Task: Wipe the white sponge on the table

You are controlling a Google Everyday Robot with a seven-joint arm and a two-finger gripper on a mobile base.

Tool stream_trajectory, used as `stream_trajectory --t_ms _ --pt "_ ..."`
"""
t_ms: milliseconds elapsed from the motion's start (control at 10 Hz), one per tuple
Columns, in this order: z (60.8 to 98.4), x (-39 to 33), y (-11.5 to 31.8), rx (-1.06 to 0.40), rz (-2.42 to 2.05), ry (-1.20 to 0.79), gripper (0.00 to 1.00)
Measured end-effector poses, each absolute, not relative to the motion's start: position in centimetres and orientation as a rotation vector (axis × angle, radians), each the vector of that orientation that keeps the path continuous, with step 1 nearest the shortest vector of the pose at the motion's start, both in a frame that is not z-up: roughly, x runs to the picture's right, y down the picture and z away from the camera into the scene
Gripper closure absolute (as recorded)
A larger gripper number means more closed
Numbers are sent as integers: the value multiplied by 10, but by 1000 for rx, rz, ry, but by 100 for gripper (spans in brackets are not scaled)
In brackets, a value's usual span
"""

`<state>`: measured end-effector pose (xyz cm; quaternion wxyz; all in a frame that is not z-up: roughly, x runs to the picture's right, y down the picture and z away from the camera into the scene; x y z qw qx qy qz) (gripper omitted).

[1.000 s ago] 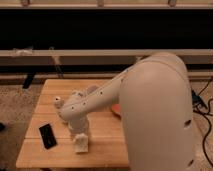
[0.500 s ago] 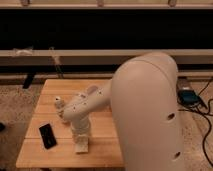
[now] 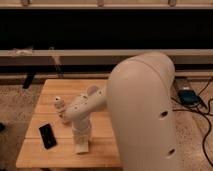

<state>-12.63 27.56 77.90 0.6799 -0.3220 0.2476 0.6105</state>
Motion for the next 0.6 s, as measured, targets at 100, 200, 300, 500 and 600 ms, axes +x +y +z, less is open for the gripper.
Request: stream_trajectory --t_ms 100,200,300,500,600 --pt "777 -120 276 -712 1387 570 70" --pt "776 -116 275 -702 1404 574 78" --pt "774 -111 272 -686 1421 577 87" --pt "775 -94 256 -645 1464 577 100" --pt "777 -85 247 -623 1485 577 100"
